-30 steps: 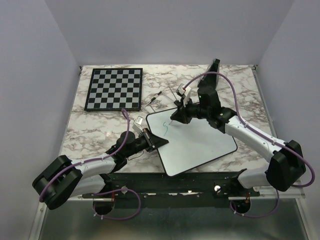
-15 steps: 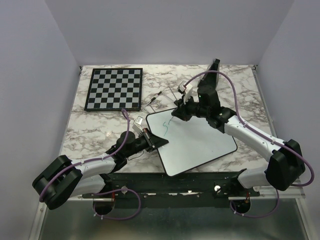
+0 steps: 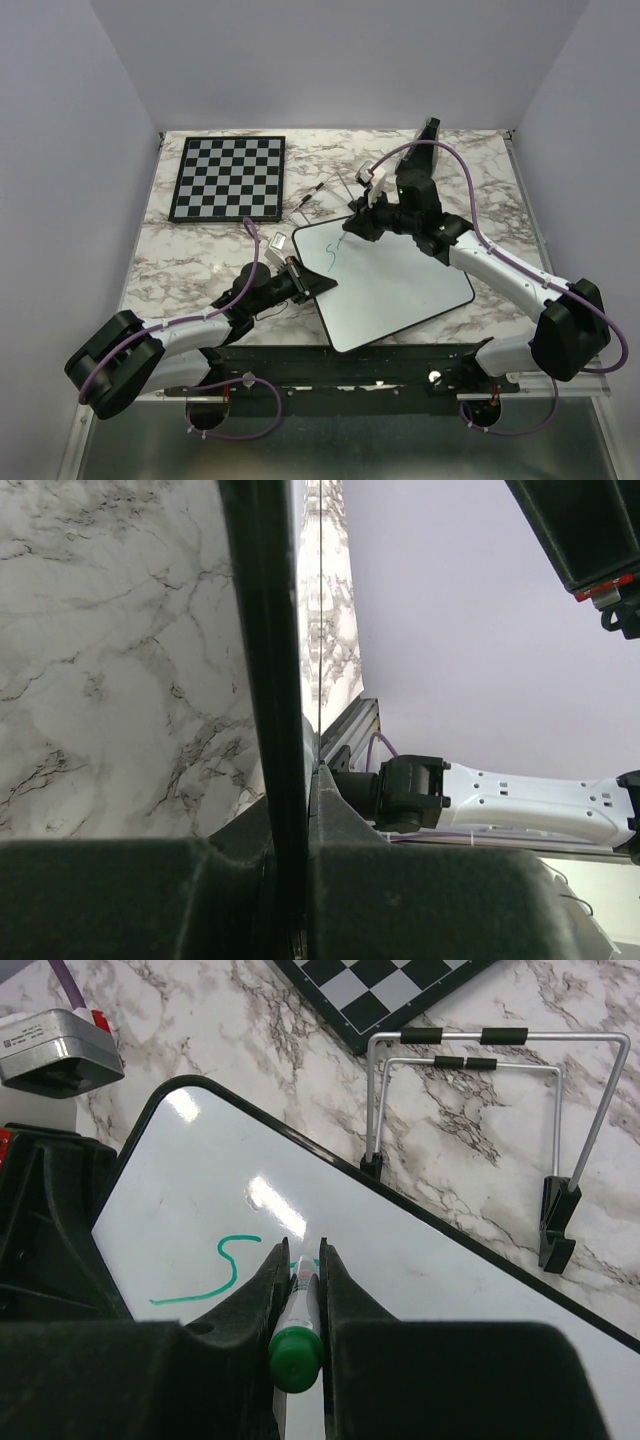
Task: Write a sentence on the whiteboard
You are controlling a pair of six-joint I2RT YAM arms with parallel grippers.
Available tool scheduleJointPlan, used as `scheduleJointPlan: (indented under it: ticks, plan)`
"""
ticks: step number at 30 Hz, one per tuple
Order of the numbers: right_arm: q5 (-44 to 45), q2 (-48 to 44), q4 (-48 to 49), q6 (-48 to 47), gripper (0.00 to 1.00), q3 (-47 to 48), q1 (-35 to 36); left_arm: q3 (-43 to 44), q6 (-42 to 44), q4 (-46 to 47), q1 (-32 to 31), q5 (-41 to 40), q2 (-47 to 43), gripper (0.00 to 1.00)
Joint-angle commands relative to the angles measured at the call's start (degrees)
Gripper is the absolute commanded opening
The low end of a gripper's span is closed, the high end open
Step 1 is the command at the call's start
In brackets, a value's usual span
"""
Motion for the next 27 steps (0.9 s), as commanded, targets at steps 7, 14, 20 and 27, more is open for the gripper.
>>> scheduleJointPlan:
  ticks: [7, 14, 20, 27]
  plan:
    - [-0.6, 1.4, 2.3, 0.7, 0.01, 1.6, 0.0, 0.1, 5.7, 1.4, -0.5, -1.3, 0.3, 0.00]
    - [-2.4, 1.4, 1.2, 0.0, 0.00, 0.9, 0.0, -0.1, 5.6, 1.8, -0.5, -1.2, 0.4, 0.00]
    - [-4.0, -0.7, -0.8, -1.1, 0.01, -1.5, 0.1, -0.1, 5.7, 1.6, -0.5, -1.3, 0.1, 0.00]
    - [-5.3, -2.5, -3.5, -2.7, 0.01, -3.7, 0.0, -0.1, 5.8, 1.6, -0.5, -1.3, 0.2, 0.00]
